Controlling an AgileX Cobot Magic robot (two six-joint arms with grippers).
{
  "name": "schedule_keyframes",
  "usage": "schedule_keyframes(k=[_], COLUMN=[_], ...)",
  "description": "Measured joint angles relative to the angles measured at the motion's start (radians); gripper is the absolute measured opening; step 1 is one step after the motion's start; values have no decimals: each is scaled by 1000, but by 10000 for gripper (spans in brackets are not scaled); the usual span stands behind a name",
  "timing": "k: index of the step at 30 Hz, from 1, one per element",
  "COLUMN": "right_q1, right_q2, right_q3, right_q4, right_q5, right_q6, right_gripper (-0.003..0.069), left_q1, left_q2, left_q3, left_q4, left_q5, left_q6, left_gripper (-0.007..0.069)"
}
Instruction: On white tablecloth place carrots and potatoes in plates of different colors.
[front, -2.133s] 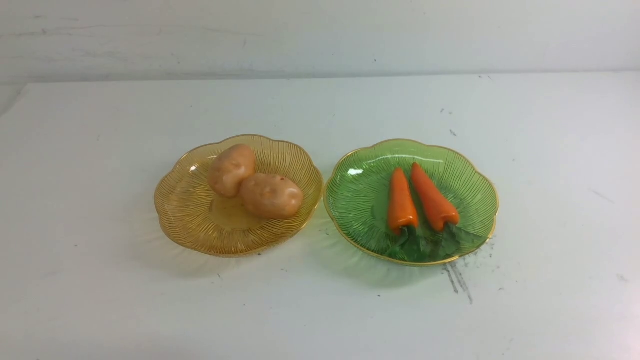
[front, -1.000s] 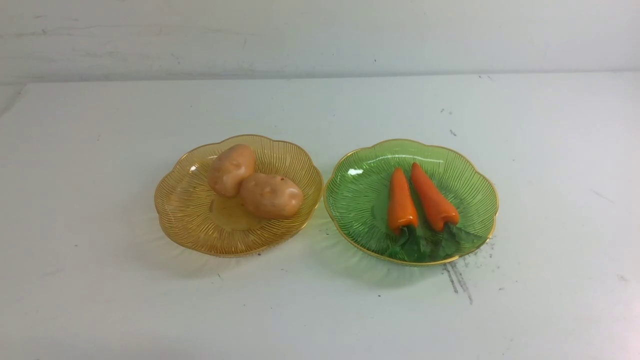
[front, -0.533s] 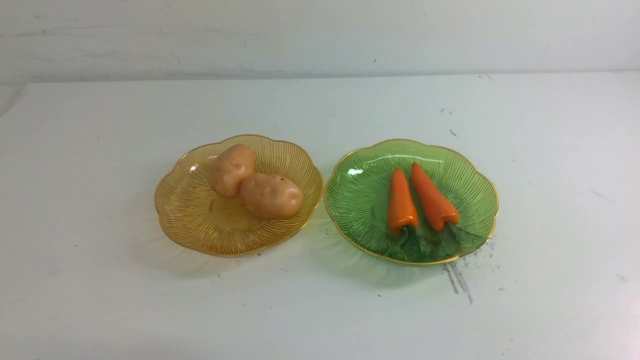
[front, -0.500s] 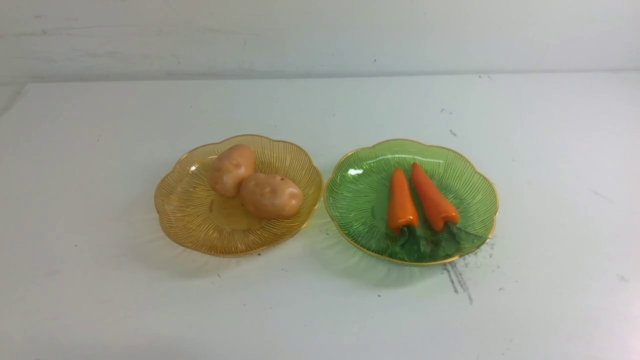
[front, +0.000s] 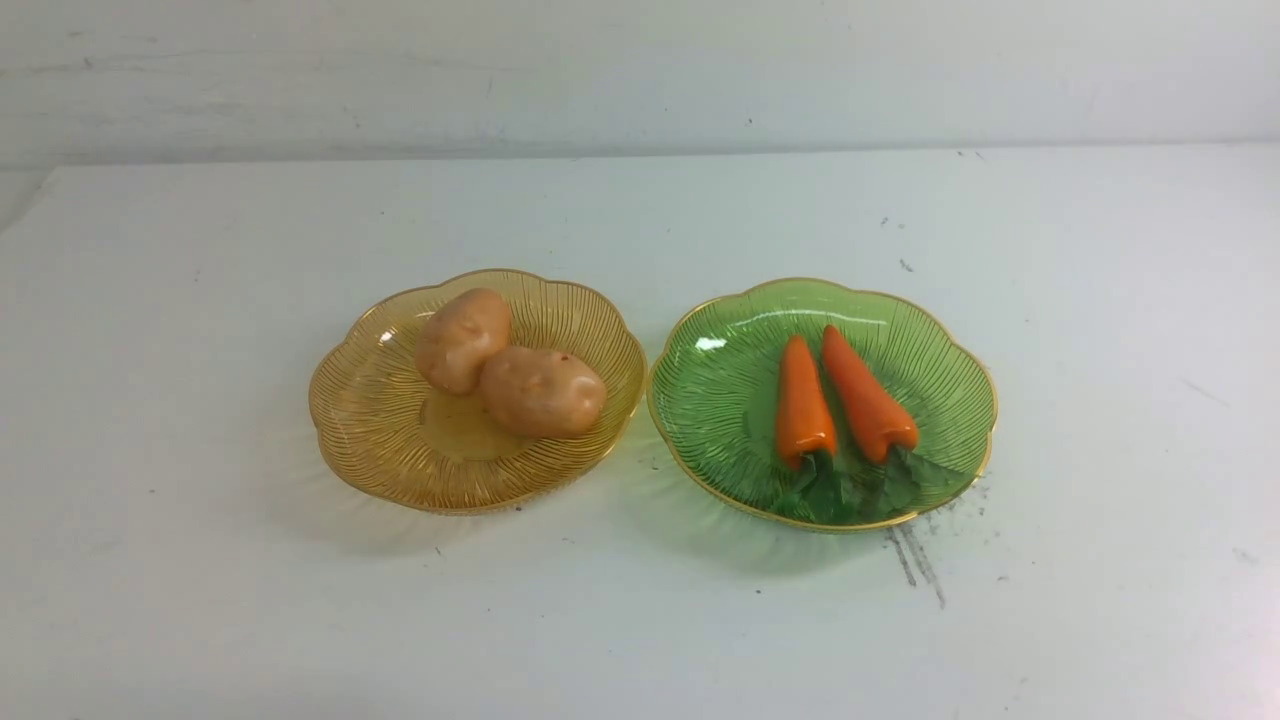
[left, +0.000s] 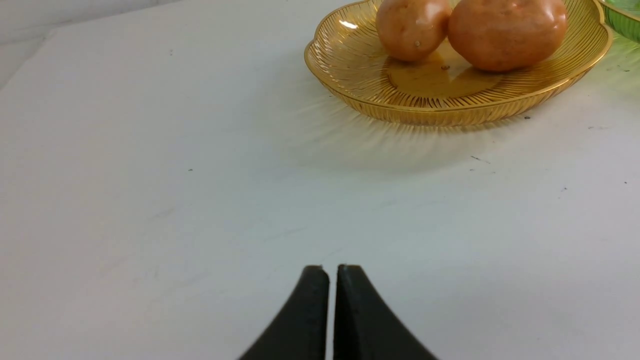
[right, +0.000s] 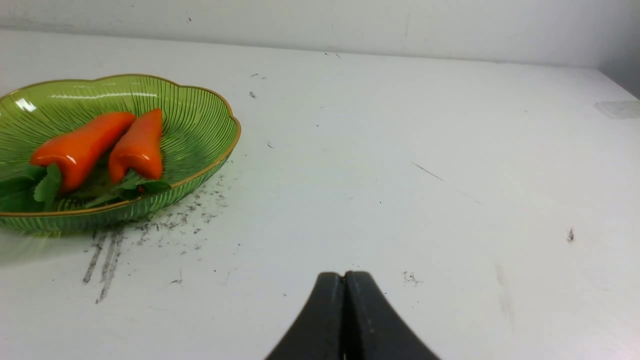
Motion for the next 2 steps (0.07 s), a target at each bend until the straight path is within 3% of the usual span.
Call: schedule_keyframes(k=[2], right_q1=[0], right_q2=[0], right_q3=[0], right_q4=[0], right_q5=[0], right_q6=[0], right_gripper=[-15], left_q1=[0], left_q2=[0], left_q3=[0], left_q4=[0], left_q5=[0], left_q6=[0], left_gripper=[10])
